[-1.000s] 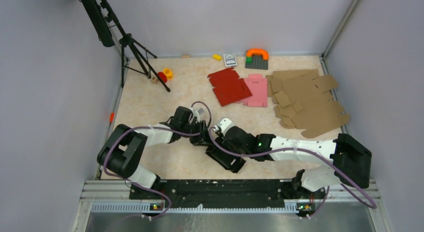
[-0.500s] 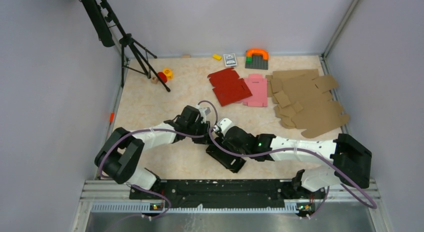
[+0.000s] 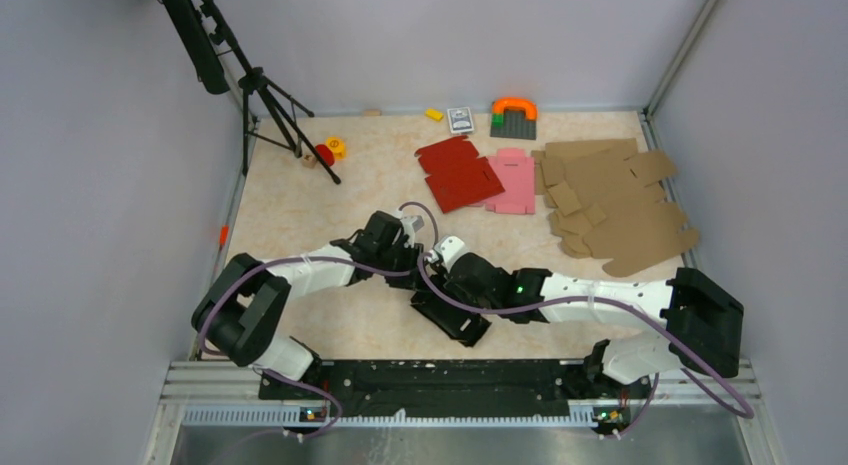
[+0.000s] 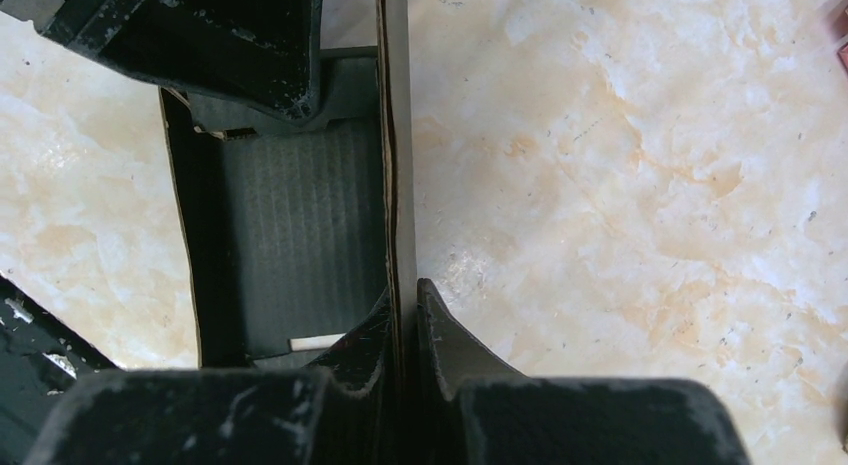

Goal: Fold the paper box
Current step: Fold the paper box at the center of the board.

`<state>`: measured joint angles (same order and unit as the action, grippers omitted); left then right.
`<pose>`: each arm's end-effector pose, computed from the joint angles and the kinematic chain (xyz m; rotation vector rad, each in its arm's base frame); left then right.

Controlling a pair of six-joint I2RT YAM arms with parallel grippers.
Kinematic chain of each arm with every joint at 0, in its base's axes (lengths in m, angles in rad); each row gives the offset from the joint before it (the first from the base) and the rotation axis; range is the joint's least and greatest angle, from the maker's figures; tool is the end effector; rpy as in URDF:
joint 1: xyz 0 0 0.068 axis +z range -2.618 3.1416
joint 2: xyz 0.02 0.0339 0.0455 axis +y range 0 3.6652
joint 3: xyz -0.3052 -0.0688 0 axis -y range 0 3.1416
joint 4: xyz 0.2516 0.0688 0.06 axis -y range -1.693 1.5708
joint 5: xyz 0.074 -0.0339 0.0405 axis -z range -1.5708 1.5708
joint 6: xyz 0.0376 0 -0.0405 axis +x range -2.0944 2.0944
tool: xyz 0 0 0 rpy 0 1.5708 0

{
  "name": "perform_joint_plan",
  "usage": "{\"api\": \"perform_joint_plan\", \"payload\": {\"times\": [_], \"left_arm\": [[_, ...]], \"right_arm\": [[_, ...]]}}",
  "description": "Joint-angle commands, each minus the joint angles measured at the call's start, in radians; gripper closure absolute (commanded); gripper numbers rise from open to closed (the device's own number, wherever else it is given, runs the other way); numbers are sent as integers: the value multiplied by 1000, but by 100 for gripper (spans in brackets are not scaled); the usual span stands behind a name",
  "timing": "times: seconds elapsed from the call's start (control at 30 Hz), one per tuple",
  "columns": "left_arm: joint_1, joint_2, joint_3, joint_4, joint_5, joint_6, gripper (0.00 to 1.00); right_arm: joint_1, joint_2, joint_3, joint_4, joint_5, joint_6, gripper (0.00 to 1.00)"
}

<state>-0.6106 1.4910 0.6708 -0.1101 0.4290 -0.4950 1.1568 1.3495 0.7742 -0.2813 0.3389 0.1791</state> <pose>0.2170 -0.1710 0.1879 0.3450 2.6404 -0.9550 0.1194 0.2407 0.2420 -0.9799 2.1646 0.2294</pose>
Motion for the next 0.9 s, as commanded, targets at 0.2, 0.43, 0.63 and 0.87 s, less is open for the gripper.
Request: {"api": "perform_joint_plan", "payload": {"times": [0.2,0.43,0.63,0.87], "left_arm": [[-14,38,39,-28,20,13,69],[-15,31,35,-30,8,7,68],[-14,29,36,-30,8,-3,66],[-14,34,35,-26,3,-13,66]], "right_arm": [[12,-19,31,56,4,71,75],[11,-67,19,31,28,108,44],[-5,-154,11,-10,18,148,29],[-24,-247,50,-114,12,194,16]]}}
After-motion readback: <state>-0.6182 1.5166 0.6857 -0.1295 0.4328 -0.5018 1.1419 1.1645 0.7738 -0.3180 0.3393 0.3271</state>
